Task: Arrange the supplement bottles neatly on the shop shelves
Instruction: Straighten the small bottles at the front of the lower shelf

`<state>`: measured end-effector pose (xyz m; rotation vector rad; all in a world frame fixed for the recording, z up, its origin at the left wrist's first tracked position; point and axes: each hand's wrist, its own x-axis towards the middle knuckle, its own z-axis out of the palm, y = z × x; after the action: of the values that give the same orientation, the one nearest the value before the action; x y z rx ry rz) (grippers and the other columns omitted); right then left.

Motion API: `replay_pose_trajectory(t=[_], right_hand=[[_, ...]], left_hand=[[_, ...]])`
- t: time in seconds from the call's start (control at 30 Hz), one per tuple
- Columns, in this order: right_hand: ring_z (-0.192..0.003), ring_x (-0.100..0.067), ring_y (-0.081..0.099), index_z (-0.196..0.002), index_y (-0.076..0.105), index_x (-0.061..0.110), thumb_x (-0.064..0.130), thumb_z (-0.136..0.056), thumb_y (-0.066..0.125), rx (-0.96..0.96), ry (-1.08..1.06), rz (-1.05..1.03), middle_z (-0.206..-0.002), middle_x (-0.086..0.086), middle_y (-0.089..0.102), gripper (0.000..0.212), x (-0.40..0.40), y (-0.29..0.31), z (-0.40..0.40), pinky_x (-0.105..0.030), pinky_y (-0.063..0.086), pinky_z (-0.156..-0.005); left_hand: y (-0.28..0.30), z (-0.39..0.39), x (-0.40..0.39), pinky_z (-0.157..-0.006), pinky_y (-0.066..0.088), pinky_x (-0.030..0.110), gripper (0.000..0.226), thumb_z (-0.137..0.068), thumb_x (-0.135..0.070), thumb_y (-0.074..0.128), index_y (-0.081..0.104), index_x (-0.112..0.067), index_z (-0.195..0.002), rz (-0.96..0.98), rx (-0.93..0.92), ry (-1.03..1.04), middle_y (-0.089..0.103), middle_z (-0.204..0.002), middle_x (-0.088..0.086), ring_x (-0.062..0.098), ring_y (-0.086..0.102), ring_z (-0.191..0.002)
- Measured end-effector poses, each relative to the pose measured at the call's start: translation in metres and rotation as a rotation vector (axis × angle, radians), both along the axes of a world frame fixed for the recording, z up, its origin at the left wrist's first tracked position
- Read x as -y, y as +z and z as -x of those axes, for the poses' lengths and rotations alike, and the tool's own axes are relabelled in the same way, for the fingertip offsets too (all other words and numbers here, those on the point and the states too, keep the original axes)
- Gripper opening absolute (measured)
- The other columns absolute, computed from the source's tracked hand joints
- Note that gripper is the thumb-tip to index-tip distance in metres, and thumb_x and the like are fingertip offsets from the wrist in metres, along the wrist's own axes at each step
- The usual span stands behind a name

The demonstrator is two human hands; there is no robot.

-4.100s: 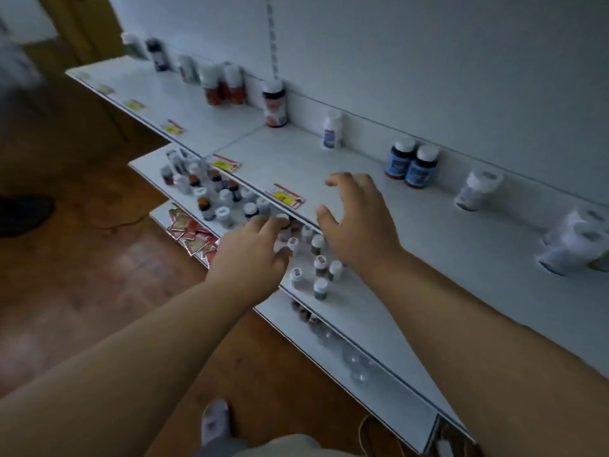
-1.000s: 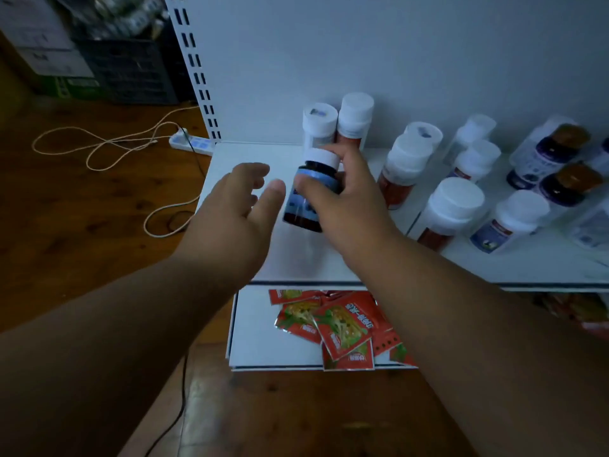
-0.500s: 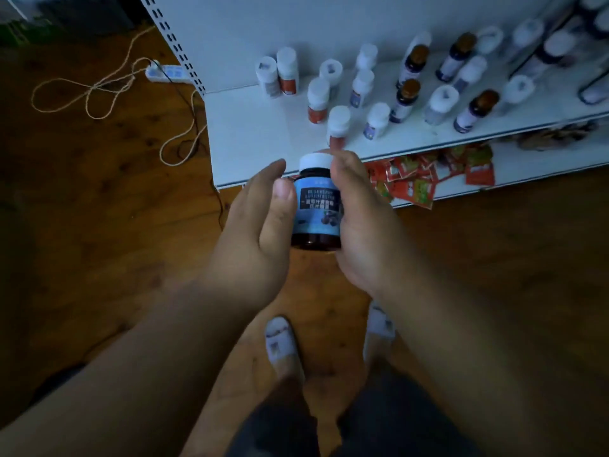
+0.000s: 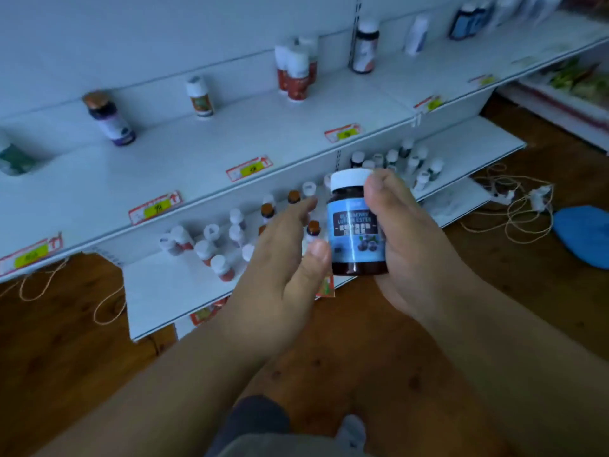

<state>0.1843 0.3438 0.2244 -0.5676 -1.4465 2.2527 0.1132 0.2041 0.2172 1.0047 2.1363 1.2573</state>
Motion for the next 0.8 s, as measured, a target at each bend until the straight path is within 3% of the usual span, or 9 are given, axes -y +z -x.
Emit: replay_pose_trajectory(t=[0.17,0.27,0.37,0.47,0.63,0.8], right_hand=[[-0.082,-0.023,0.066,-0.102,0.059,0.022,0.044,-0.087,0.054,-0.019,-0.135,-0.057,-0.092,-0.008,0.065,0.027,-0.08,0.035,-0.021,-0.045,0.056,-0.071],[-0.086,-0.018,0.068,-0.109,0.061,0.029,0.041,-0.097,0.05,0.028,-0.135,-0.152,-0.094,-0.001,0.068,0.02,-0.136,0.054,-0.02,-0.041,0.058,-0.075],[-0.095,-0.021,0.069,-0.119,0.056,0.028,0.031,-0.105,0.041,0.049,-0.197,-0.252,-0.105,-0.004,0.066,0.021,-0.196,0.069,-0.02,-0.043,0.061,-0.08],[-0.099,-0.022,0.068,-0.126,0.052,0.025,0.037,-0.1,0.044,0.071,-0.312,-0.305,-0.113,-0.009,0.062,0.03,-0.242,0.071,-0.032,-0.04,0.06,-0.08],[-0.09,-0.015,0.071,-0.119,0.053,0.02,0.042,-0.086,0.051,0.099,-0.494,-0.354,-0.099,-0.002,0.067,0.04,-0.325,0.082,-0.058,-0.025,0.058,-0.069],[-0.088,-0.014,0.071,-0.119,0.053,0.017,0.041,-0.088,0.052,0.132,-0.563,-0.36,-0.1,-0.004,0.067,0.04,-0.427,0.071,-0.085,-0.024,0.057,-0.066]], left_hand=[[0.032,-0.002,-0.087,-0.108,0.032,0.03,0.075,-0.085,-0.079,0.017,0.026,-0.04,-0.148,-0.051,-0.175,-0.115,0.036,-0.147,-0.022,-0.007,0.032,-0.134],[0.047,0.007,-0.147,-0.099,0.04,0.023,0.062,-0.089,-0.071,0.021,0.034,-0.04,-0.141,-0.113,-0.188,-0.208,0.047,-0.133,-0.021,-0.003,0.044,-0.124],[0.061,0.026,-0.221,-0.09,0.036,0.007,0.064,-0.09,-0.072,0.021,0.039,-0.035,-0.138,-0.16,-0.288,-0.328,0.051,-0.127,-0.015,-0.001,0.047,-0.118],[0.059,0.035,-0.288,-0.094,0.04,0.018,0.075,-0.086,-0.078,0.016,0.039,-0.032,-0.14,-0.153,-0.319,-0.466,0.05,-0.129,-0.012,0.0,0.047,-0.118],[0.063,0.028,-0.391,-0.104,0.042,0.038,0.089,-0.078,-0.087,0.012,0.028,-0.035,-0.147,-0.105,-0.292,-0.558,0.04,-0.144,-0.011,0.002,0.04,-0.128],[0.061,0.006,-0.496,-0.096,0.047,0.038,0.09,-0.073,-0.085,0.018,0.023,-0.039,-0.149,-0.059,-0.282,-0.592,0.035,-0.147,-0.013,-0.011,0.043,-0.115]])
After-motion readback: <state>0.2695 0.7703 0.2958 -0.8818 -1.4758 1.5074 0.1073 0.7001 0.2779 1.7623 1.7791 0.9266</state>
